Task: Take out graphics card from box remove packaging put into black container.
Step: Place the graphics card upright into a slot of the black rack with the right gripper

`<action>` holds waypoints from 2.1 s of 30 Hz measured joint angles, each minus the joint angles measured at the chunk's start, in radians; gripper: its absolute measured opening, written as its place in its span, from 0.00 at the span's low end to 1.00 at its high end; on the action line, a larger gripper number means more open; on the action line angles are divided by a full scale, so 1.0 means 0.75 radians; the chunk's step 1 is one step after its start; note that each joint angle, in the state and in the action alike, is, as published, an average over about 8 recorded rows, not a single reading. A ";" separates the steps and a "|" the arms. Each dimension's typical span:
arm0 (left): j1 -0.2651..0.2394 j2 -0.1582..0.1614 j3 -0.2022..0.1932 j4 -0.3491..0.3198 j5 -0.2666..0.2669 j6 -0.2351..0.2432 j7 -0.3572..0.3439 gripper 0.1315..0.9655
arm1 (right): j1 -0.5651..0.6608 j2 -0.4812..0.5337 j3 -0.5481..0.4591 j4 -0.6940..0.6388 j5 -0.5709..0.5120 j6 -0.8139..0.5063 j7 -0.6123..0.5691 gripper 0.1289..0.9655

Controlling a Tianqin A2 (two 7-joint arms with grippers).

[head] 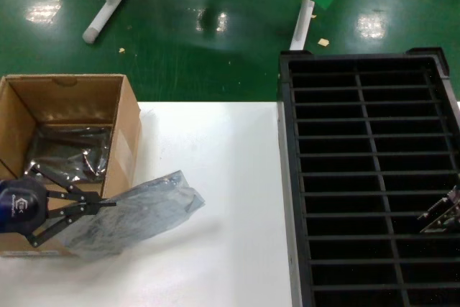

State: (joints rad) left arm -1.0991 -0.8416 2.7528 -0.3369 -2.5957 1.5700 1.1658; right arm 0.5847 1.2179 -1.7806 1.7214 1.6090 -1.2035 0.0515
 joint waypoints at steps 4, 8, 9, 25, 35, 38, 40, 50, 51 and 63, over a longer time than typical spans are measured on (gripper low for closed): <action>0.001 0.003 0.000 0.009 0.002 0.000 0.003 0.01 | -0.033 0.007 0.010 0.009 0.009 0.020 -0.002 0.06; 0.002 0.004 0.000 0.014 0.002 0.000 0.004 0.01 | -0.071 0.017 0.023 0.021 0.021 0.042 -0.003 0.06; 0.002 0.004 0.000 0.015 0.003 0.000 0.004 0.01 | -0.081 0.020 0.027 0.025 0.025 0.047 -0.003 0.06; 0.010 0.020 0.000 0.032 0.006 0.000 0.013 0.01 | -0.171 0.018 0.017 0.062 0.036 0.081 0.002 0.06; 0.017 0.036 0.000 0.079 0.011 0.000 0.028 0.01 | -0.117 -0.053 -0.057 0.034 -0.009 0.032 -0.003 0.06; 0.019 0.042 0.000 0.099 0.013 0.000 0.033 0.01 | -0.084 -0.083 -0.086 0.018 -0.029 0.009 -0.006 0.06; 0.020 0.047 0.000 0.113 0.014 0.000 0.037 0.01 | -0.058 -0.106 -0.106 0.007 -0.044 -0.008 -0.008 0.06; 0.033 0.068 -0.001 0.176 0.008 0.000 0.056 0.01 | 0.059 -0.208 -0.190 -0.046 -0.105 -0.079 -0.008 0.06; 0.034 0.069 -0.001 0.181 0.007 0.000 0.057 0.01 | 0.067 -0.214 -0.195 -0.051 -0.109 -0.083 -0.008 0.06; 0.044 0.072 -0.002 0.215 0.006 0.000 0.062 0.01 | 0.111 -0.246 -0.213 -0.111 -0.135 -0.095 -0.036 0.06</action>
State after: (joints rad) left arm -1.0664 -0.7878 2.7516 -0.1755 -2.5913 1.5700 1.2123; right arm 0.6679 1.0333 -1.9404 1.6381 1.5076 -1.2750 0.0245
